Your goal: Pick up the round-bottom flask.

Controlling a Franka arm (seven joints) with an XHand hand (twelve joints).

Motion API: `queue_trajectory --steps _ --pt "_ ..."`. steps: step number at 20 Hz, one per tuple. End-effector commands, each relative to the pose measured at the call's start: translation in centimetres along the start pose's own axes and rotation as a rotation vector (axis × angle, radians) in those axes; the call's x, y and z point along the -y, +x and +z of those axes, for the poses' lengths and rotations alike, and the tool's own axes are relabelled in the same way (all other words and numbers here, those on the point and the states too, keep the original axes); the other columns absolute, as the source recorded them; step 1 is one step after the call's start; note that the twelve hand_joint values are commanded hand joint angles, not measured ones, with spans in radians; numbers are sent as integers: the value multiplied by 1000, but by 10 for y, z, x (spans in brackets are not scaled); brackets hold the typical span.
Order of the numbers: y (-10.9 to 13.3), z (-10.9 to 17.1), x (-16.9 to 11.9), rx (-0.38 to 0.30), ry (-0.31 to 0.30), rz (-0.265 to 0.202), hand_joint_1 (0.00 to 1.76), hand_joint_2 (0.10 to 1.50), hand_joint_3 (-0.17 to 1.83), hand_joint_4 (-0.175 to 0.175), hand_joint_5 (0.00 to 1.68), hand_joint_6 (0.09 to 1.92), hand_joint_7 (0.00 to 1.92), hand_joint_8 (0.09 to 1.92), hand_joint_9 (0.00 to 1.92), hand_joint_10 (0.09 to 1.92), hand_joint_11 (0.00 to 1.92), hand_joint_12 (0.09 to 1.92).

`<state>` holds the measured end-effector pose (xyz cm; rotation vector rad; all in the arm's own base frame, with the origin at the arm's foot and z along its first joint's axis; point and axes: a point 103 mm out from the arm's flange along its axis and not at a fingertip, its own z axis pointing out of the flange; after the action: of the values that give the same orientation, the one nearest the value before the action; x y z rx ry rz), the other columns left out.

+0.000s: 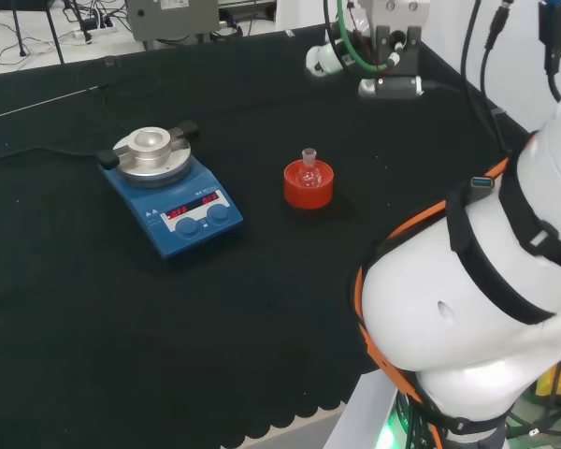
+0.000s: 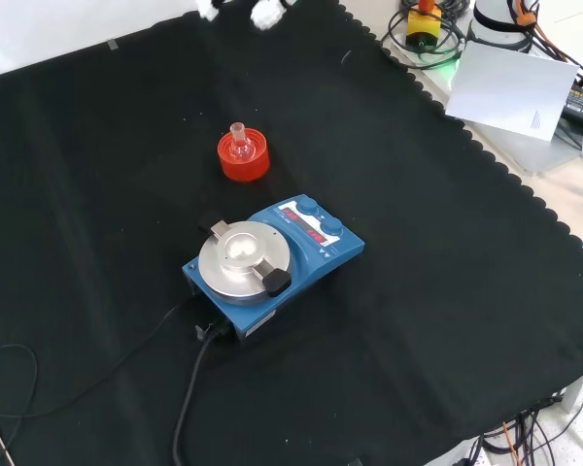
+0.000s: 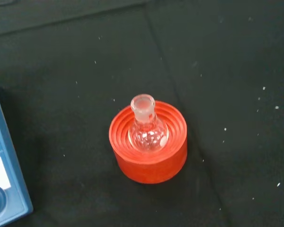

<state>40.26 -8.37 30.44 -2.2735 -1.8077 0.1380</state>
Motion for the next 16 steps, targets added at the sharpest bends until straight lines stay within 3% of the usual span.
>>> queue_trajectory --steps 1,11,16 --pt "-6 41 -34 -47 19 -2 378 1119 246 -28 310 87 115 559 187 697 0 1164" --pt "-21 84 -59 -91 32 2 431 1096 253 -28 318 87 126 572 203 708 0 1188" --pt "-24 101 -64 -144 8 -14 578 1001 263 -25 335 87 155 595 264 717 0 1235"
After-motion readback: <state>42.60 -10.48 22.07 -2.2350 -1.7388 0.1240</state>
